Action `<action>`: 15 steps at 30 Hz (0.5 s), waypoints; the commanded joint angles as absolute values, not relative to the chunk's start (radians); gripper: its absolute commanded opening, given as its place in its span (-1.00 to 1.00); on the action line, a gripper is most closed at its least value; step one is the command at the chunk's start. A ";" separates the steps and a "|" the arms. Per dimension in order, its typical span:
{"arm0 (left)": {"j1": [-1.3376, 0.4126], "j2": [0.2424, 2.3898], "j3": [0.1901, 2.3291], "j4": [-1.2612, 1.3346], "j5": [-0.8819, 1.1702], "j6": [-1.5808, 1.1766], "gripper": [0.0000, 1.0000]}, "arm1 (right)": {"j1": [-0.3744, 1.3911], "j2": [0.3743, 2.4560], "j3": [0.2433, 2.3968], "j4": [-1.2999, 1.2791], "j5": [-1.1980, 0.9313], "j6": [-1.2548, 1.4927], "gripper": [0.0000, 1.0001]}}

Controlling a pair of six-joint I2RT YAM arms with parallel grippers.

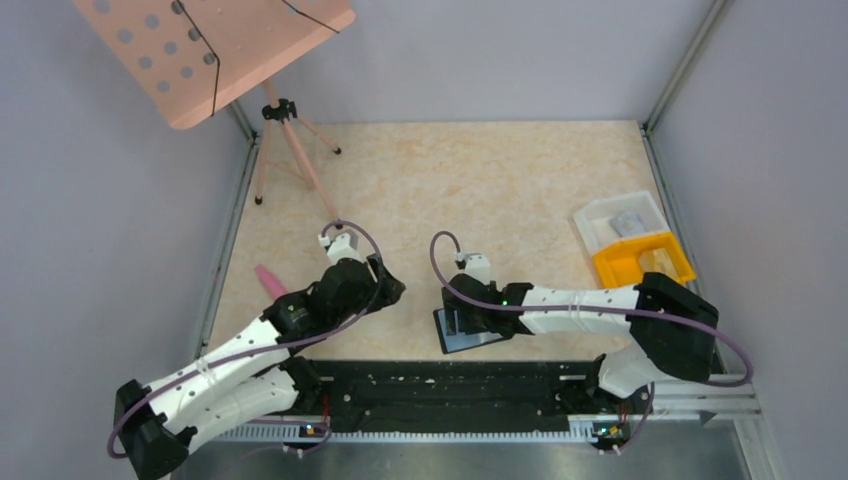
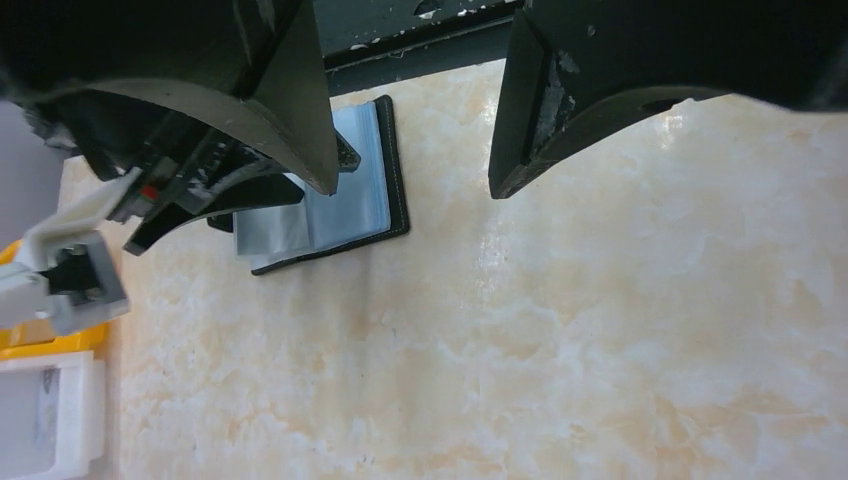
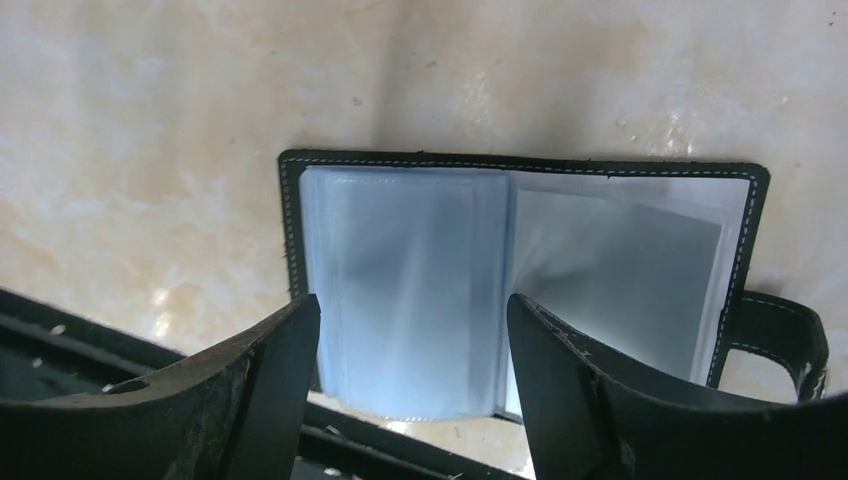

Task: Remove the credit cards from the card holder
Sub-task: Remove the credit card from the card holder.

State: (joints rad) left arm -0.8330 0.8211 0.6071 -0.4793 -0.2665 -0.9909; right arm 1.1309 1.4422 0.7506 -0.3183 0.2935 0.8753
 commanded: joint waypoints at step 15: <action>-0.833 0.683 0.558 -0.496 -0.313 -0.989 0.31 | 1.173 1.611 0.881 -0.466 0.416 0.907 0.24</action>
